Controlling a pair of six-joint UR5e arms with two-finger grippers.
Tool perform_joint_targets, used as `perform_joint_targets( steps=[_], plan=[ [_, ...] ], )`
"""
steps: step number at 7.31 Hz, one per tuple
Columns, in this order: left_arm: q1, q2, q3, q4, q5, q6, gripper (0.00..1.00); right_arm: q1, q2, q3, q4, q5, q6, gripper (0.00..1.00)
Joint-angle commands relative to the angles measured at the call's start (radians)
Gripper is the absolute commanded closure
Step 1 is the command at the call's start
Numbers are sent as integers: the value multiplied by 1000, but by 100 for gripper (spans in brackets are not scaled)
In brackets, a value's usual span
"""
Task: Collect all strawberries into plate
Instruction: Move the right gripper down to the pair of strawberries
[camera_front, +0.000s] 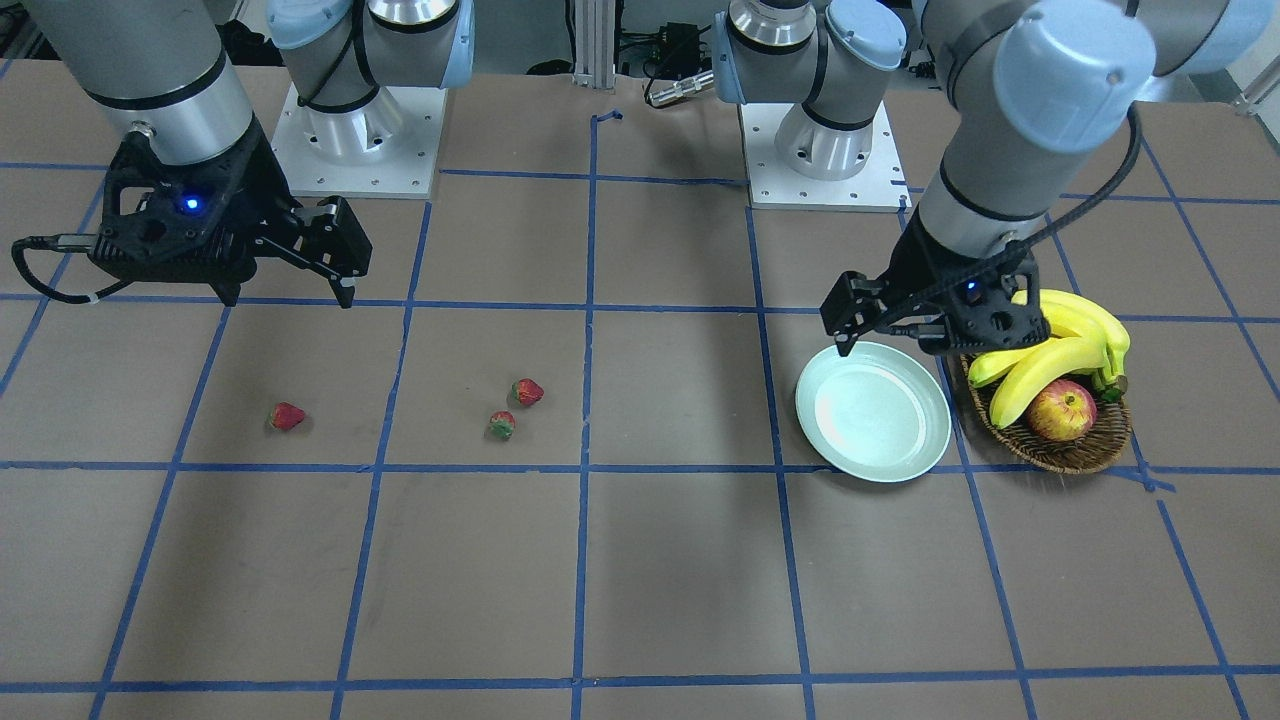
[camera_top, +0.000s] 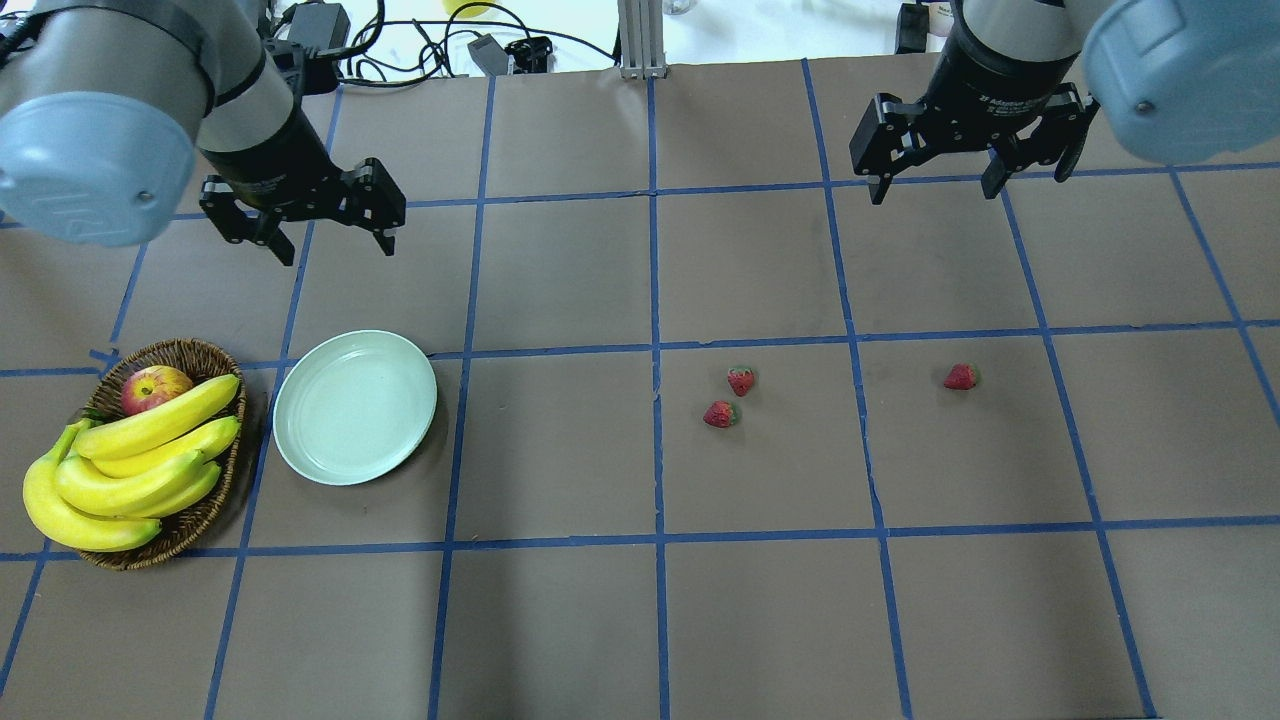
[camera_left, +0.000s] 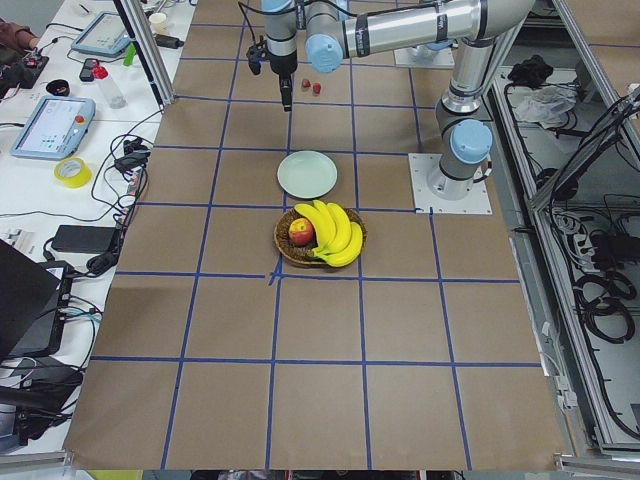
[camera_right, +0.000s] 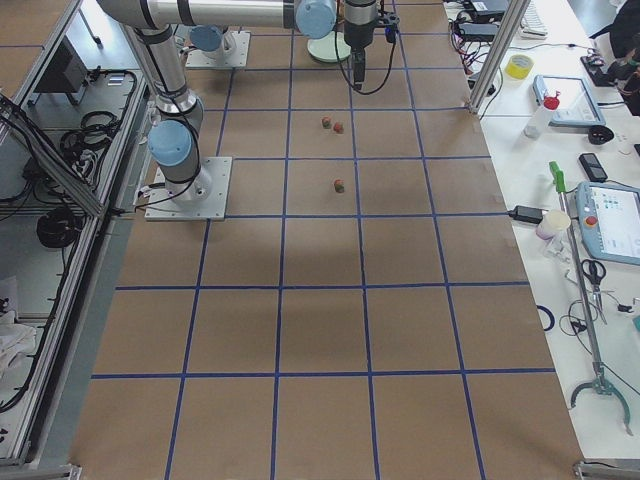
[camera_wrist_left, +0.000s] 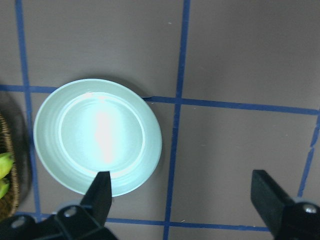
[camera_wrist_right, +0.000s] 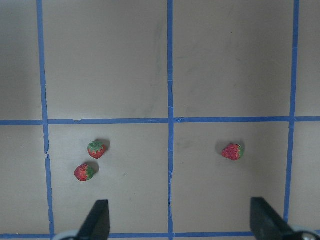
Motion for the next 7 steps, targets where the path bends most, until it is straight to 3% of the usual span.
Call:
perform_joint_targets(
  steps=[1,7],
  plan=[
    [-2,85,7,-39,18,-1,0,0,2,1,-1,0,0,0],
    [-4,128,-1,-95,-2,-1,0,0,5,4,1,-2,4,0]
  ],
)
